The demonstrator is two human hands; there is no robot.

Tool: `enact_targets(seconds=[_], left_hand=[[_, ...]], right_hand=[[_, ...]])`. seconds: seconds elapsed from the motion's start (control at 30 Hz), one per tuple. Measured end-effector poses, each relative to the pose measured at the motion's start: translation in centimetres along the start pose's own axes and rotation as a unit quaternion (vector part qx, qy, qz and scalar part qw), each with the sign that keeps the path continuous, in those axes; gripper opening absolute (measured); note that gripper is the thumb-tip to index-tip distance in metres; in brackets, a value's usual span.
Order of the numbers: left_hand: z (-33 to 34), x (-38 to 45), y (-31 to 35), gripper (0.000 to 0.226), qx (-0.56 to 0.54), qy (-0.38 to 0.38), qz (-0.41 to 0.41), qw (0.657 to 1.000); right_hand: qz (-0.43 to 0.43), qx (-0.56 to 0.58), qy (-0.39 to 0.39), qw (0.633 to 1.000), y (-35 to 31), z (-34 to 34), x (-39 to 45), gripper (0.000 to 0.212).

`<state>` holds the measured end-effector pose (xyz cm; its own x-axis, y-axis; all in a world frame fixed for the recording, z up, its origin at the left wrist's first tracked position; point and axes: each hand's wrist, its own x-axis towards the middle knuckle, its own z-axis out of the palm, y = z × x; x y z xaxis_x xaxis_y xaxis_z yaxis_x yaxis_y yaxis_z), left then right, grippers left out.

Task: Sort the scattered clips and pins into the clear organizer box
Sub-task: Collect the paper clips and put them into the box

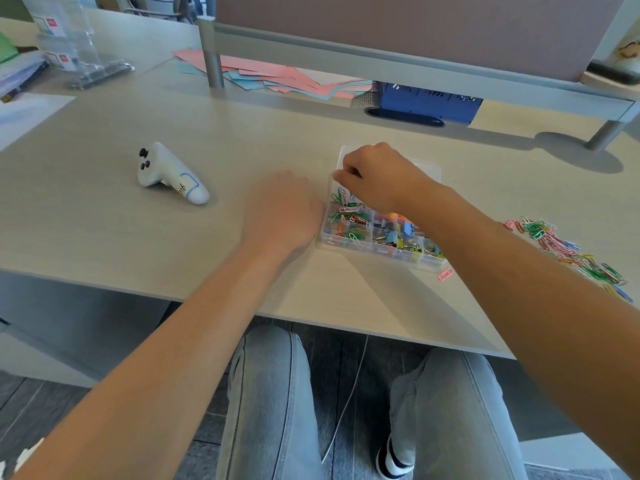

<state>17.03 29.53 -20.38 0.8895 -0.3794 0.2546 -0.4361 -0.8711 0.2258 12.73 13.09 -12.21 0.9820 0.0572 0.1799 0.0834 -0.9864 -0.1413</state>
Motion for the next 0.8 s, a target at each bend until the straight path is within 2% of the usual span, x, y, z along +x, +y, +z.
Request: enact_targets(seconds=[0.27, 0.43, 0.57, 0.7, 0.8], left_hand=[[-0.1, -0.1, 0.1, 0.046, -0.007, 0.003, -0.002, 1.0], [-0.1, 0.0, 0.0, 0.046, -0.007, -0.006, -0.002, 1.0], [-0.2, 0.0, 0.0, 0.048, 0.0, -0.011, 0.002, 1.0], [-0.2, -0.1, 0.0, 0.048, -0.003, -0.005, 0.0, 1.0], [-0.3, -0.2, 0.1, 0.049, -0.003, -0.001, -0.001, 1.0]], right_hand=[[0.012, 0.011, 0.045, 0.999, -0.2, -0.8, -0.5, 0.042], [-0.05, 0.074, 0.008, 0.996, -1.3, -0.5, -2.6, 0.043], [-0.094, 0.067, 0.002, 0.993, -1.6, 0.9, -3.7, 0.043], [-0.088, 0.056, 0.039, 0.994, -1.6, 1.0, -3.7, 0.042], [-0.068, 0.101, 0.091, 0.988, -1.6, 0.3, -3.4, 0.05]])
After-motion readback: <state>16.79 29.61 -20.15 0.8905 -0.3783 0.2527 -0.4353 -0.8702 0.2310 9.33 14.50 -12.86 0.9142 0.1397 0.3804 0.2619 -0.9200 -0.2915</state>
